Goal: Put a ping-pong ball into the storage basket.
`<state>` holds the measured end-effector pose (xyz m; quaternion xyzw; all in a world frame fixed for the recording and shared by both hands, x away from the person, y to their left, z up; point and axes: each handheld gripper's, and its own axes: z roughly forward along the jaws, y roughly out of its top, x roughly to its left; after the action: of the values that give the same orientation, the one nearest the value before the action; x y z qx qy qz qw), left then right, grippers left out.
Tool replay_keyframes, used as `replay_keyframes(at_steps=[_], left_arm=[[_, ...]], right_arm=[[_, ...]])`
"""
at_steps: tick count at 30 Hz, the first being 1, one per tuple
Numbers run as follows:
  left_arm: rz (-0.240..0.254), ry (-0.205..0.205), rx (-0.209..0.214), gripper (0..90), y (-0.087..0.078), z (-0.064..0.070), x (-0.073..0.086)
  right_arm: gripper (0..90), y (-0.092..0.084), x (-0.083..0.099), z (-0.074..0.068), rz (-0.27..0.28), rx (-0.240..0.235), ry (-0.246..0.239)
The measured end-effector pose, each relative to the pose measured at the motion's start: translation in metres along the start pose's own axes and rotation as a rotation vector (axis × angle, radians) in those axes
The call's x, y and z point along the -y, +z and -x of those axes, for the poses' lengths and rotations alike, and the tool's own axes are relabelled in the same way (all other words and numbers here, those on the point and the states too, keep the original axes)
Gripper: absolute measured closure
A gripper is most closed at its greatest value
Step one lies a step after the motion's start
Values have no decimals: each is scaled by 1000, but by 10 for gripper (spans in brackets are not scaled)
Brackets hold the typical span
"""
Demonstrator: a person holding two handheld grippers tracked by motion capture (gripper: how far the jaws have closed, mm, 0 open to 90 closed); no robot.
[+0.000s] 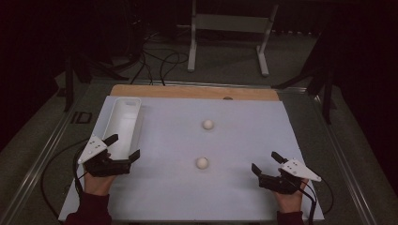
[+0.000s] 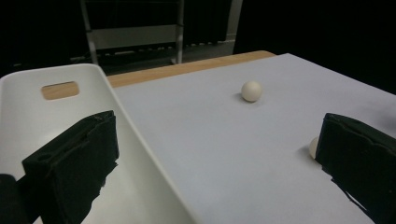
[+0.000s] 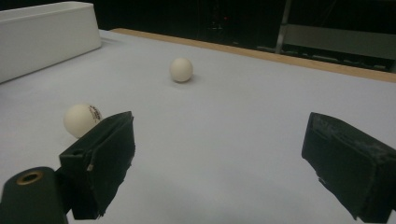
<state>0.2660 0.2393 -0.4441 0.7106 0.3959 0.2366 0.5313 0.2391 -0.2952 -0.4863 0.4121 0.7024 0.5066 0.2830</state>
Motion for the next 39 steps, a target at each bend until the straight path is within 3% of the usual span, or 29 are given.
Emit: replay_keyframes(at_steps=[12,39], left_arm=[[-4,34,37,2,16,9,-15],[-35,72,89,1,46,23,-26]], right_arm=[[92,-1,0,0,0,-3,-2],[92,1,0,-1,-6,-7,-11]])
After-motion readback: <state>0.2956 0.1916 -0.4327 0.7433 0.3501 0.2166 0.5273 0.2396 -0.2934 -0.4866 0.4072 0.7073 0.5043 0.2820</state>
